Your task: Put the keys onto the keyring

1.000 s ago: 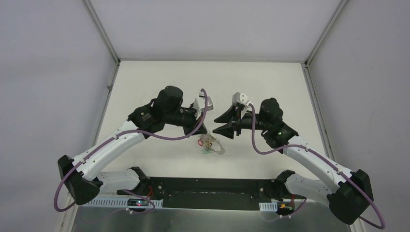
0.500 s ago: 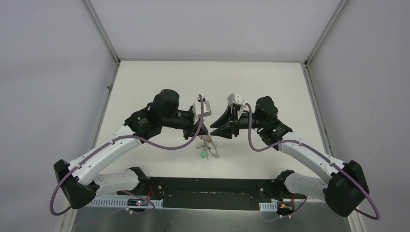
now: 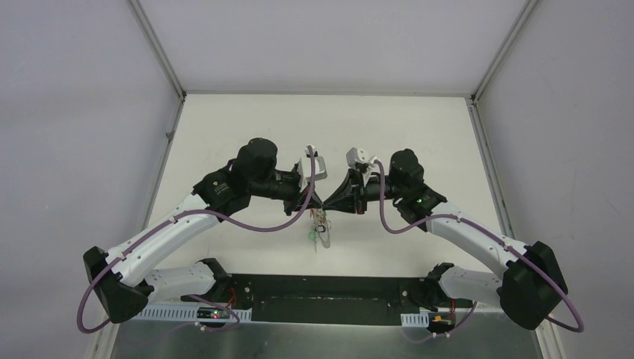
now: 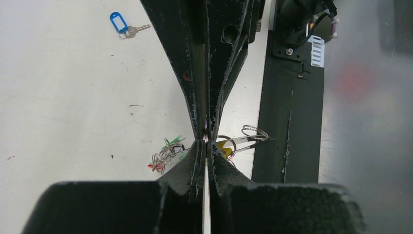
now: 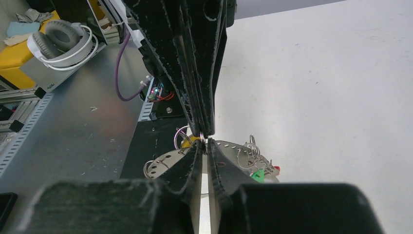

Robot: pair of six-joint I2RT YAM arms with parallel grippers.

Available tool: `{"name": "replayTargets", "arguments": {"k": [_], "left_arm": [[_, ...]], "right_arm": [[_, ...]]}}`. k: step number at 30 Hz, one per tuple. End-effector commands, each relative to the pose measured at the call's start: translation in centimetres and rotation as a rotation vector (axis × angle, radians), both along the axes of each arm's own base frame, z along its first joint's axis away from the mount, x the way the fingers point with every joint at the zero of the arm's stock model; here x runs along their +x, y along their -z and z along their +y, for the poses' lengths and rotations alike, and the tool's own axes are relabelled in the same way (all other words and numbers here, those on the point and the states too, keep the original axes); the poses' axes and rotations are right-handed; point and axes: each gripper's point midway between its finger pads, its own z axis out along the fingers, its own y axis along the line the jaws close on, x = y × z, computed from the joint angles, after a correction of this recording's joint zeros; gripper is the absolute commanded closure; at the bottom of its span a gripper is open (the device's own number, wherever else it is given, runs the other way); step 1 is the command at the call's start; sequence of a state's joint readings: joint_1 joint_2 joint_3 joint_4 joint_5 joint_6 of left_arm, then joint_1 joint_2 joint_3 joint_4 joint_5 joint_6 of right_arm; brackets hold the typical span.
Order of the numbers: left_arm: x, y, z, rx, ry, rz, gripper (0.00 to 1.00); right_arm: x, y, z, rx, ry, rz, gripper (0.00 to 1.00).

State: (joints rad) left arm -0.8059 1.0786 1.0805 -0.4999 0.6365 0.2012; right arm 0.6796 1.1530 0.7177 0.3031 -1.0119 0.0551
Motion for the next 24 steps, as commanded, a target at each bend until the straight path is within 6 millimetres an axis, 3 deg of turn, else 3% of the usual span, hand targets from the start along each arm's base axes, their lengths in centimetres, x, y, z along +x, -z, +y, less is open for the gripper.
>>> {"name": "replayTargets", "arguments": {"k": [1, 2, 6, 10, 14, 17, 24], "left_arm": [[-0.3, -2.6, -0.8, -0.084, 0.041, -0.069, 1.0], [-0.3, -2.6, -0.9, -0.083, 0.041, -0.068, 1.0], [-0.2, -2.7, -0.8, -0.084, 0.028, -0.072, 1.0], [0.1, -3.6, -0.2, -0.1, -0.023, -0.077, 0.64], [0.0, -5.1, 0.3, -0.142, -0.053, -0.097, 0.5], [-0.5, -5.6, 0.8, -0.17, -0.055, -0.113, 0.48], [-2.3, -4.7, 1.5, -0.211, 0.021, -0.177, 0.5]], "right_arm": [[0.0, -1.2, 0.5, 0.039, -0.018, -0.054, 0.96], [0.0, -1.2, 0.4, 0.039, -0.019, -0.054, 1.0], [-0.3, -1.0, 0.3, 0.04, -0.021, -0.066, 1.0], [-0.7, -0.9, -0.3, 0.055, -0.024, -0.134, 1.0], [-1.4, -0.5, -1.0, 0.075, -0.033, -0.243, 1.0], [-1.8, -0.5, -1.7, 0.091, -0.042, -0.353, 1.0], [-2.8, -0.5, -3.1, 0.119, -0.056, -0.635, 1.0]]}}
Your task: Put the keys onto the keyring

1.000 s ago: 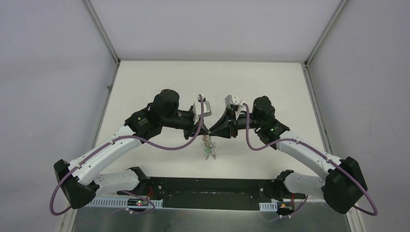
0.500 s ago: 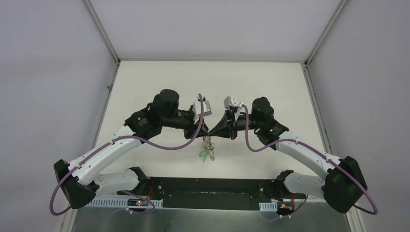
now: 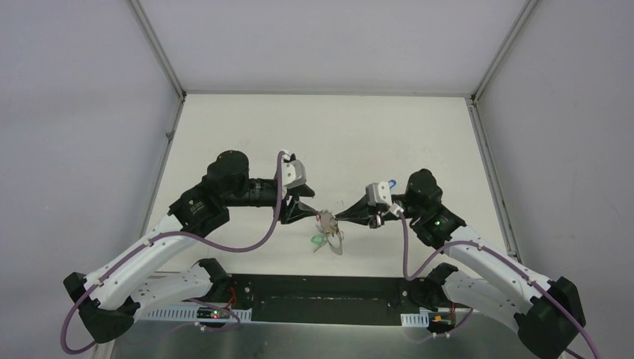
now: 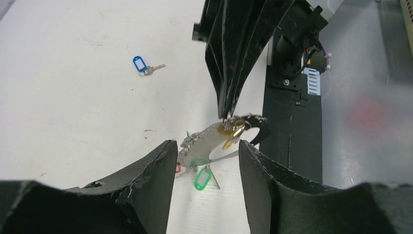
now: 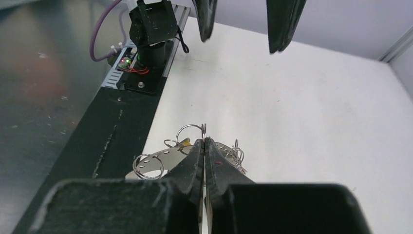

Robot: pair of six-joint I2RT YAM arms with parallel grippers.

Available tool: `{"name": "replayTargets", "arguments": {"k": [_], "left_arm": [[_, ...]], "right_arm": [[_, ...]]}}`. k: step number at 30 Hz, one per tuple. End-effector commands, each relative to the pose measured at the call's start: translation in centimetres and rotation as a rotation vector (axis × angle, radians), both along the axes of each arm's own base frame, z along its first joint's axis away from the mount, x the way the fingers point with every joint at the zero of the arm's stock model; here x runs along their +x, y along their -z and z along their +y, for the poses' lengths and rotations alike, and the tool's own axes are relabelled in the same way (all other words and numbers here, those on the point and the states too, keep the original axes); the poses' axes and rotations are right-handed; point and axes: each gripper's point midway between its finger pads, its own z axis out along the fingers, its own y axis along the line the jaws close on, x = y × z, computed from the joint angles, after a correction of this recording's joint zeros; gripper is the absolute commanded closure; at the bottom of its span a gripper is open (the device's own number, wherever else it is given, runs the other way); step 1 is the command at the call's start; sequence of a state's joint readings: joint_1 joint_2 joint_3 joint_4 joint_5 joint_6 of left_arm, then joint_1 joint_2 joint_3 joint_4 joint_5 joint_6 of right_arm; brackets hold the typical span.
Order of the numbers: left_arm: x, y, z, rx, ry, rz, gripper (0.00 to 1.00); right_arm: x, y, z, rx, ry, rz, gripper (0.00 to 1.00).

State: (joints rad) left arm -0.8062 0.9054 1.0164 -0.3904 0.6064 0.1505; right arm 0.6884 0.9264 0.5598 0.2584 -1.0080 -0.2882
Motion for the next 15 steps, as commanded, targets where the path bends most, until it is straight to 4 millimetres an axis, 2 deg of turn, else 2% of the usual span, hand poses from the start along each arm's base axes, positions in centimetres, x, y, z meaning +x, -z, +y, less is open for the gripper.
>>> {"name": "replayTargets", "arguments": {"k": [1, 3, 5, 7, 15], "left_arm": [[-1.3, -0.2, -0.1, -0.054, 0.072, -0.091, 0.5], [-1.7, -0.2, -0.1, -0.065, 0.101, -0.13, 0.51], [-2.3, -0.1, -0.1, -0.071, 0.143, -0.18, 0.52], [-2.6, -0.1, -0.2, -0.075, 0.17, -0.229, 0.53], [-3.1, 0.3, -1.3, -0.07, 0.243, -0.318, 0.53]], "right_arm": [[-0.6, -1.4, -0.6, 0.058, -0.042, -0.326, 1.0], [-0.8, -1.4, -0.9, 0.053, -0.055, -0.41, 1.0], [-1.3, -1.2, -1.2, 0.035, -0.067, -0.414, 1.0], [-1.0, -1.4, -1.3, 0.026, -0.075, -0.556, 1.0], [-0.4, -1.0, -1.8, -0.05, -0.051, -0.729, 1.0]]}}
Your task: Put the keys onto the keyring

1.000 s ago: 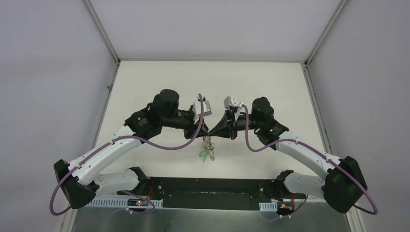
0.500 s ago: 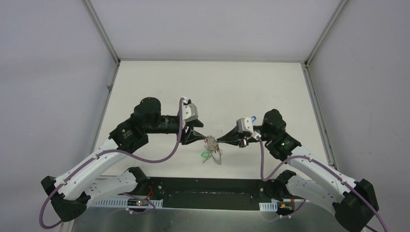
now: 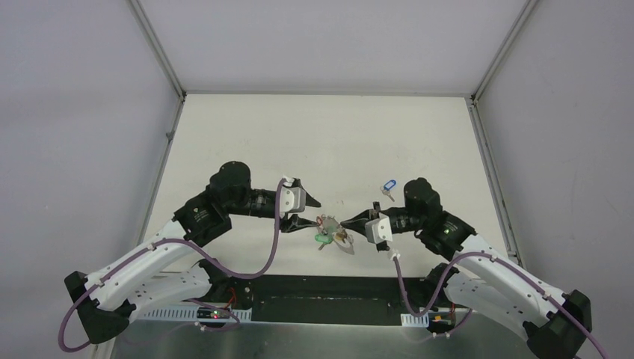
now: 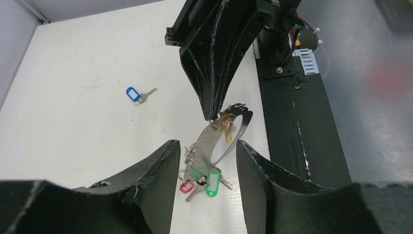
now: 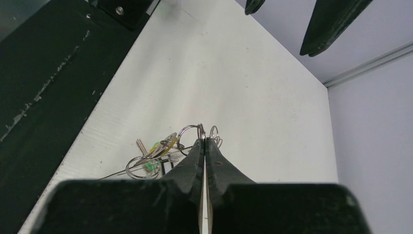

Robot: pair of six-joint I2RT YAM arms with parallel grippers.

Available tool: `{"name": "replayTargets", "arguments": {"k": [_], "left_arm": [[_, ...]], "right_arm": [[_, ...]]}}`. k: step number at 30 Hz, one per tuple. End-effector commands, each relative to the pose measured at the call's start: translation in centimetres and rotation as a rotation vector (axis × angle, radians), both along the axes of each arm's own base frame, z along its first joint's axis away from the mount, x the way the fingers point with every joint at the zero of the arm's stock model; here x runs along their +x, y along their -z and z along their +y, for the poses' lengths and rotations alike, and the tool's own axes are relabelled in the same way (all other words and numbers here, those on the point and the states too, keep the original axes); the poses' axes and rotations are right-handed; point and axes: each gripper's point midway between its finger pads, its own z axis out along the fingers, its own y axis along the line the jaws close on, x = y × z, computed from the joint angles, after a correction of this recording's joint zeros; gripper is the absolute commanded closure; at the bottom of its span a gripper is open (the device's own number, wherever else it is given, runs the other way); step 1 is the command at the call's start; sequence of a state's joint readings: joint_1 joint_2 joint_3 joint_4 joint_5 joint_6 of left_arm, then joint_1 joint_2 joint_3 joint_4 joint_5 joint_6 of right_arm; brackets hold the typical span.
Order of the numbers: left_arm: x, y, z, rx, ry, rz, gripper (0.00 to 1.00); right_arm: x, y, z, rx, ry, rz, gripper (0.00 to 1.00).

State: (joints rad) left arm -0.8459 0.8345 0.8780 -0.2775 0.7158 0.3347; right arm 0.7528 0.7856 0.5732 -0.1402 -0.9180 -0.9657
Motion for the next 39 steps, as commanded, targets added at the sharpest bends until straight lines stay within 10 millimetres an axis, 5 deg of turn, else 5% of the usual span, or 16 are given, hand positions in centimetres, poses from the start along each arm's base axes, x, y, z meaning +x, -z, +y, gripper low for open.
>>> {"name": "replayTargets", "arguments": {"k": [1, 9, 23, 28, 39], "left_arm": [[-0.5, -1.3, -1.0, -0.046, 0.075, -0.122, 0.53], [-0.3, -1.4, -1.6, -0.045, 0.063, -0.104, 0.53], [3.0, 0.3, -2.1, -0.023, -0.174, 0.127, 0.58], [3.8, 0.3, -1.7, -0.027, -0.225, 0.116, 0.59], [4.7, 0.4, -1.5, -0.016, -0.256, 0.06, 0.63]], "right_arm": [[0.7, -3.3, -0.1, 0.047, 0.001, -0.24, 1.0], [0.9, -4.0, -0.1, 0.053, 0.049, -0.14, 1.0], [4.9, -8.0, 0.7, 0.343, 0.444, 0.589, 1.0], [6.8, -7.9, 0.1, 0.417, 0.636, 0.899, 1.0], [4.9, -6.3, 1.7, 0.289, 0.568, 1.114, 1.0]]}}
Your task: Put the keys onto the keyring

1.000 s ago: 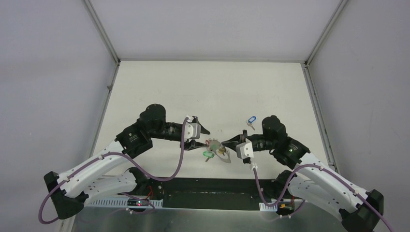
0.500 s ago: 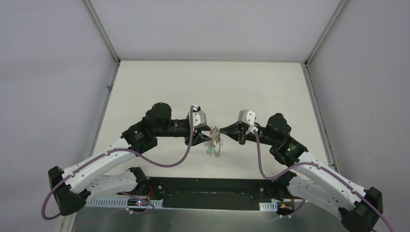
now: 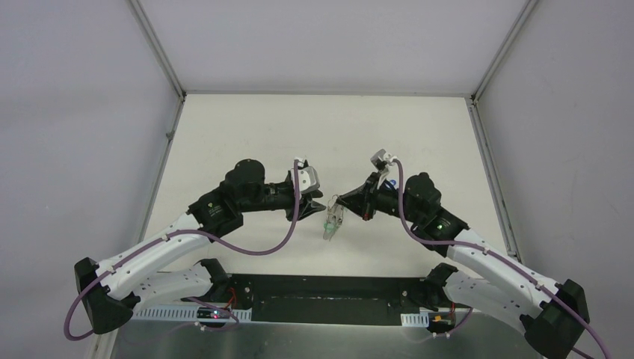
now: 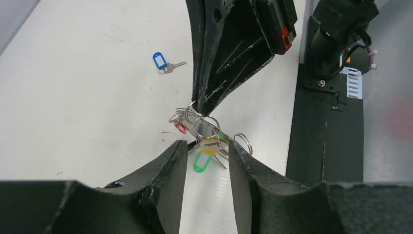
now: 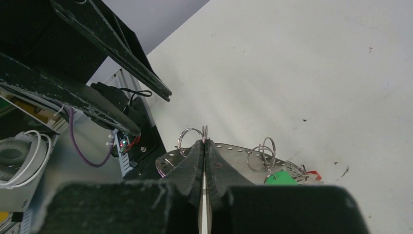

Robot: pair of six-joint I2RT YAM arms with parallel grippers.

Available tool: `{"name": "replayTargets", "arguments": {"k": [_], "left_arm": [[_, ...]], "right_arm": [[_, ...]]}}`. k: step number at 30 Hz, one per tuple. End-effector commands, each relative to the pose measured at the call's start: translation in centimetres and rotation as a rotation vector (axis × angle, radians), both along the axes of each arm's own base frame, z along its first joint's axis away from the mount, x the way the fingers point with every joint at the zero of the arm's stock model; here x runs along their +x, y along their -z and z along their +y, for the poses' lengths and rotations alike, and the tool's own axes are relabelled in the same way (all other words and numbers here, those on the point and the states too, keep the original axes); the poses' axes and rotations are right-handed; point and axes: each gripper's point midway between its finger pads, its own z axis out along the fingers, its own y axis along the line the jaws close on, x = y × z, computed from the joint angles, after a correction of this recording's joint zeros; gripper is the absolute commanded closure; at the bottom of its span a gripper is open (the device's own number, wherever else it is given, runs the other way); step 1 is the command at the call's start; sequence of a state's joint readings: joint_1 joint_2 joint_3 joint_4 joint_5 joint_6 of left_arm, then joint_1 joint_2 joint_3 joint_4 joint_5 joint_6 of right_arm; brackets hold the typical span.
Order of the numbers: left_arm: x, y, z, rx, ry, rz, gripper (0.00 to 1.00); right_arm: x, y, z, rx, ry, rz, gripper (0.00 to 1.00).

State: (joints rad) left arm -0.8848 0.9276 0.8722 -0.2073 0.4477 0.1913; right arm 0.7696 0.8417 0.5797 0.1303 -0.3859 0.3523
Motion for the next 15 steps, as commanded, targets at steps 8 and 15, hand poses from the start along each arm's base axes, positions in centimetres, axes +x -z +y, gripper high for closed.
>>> {"name": "replayTargets", "arguments": {"k": [8, 15], "left_arm": [[0.0, -1.0, -0.4, -0.001, 0.04, -0.1, 0.65], [0.4, -0.8, -0.2, 0.042, 0.03, -0.1, 0.68]], "right_arm": [[-3.3, -2.4, 1.1, 0.007, -0.253, -0.101, 1.0], [-4.1, -2.4, 0.9, -0.041, -0.336, -0.197, 1.0]]}}
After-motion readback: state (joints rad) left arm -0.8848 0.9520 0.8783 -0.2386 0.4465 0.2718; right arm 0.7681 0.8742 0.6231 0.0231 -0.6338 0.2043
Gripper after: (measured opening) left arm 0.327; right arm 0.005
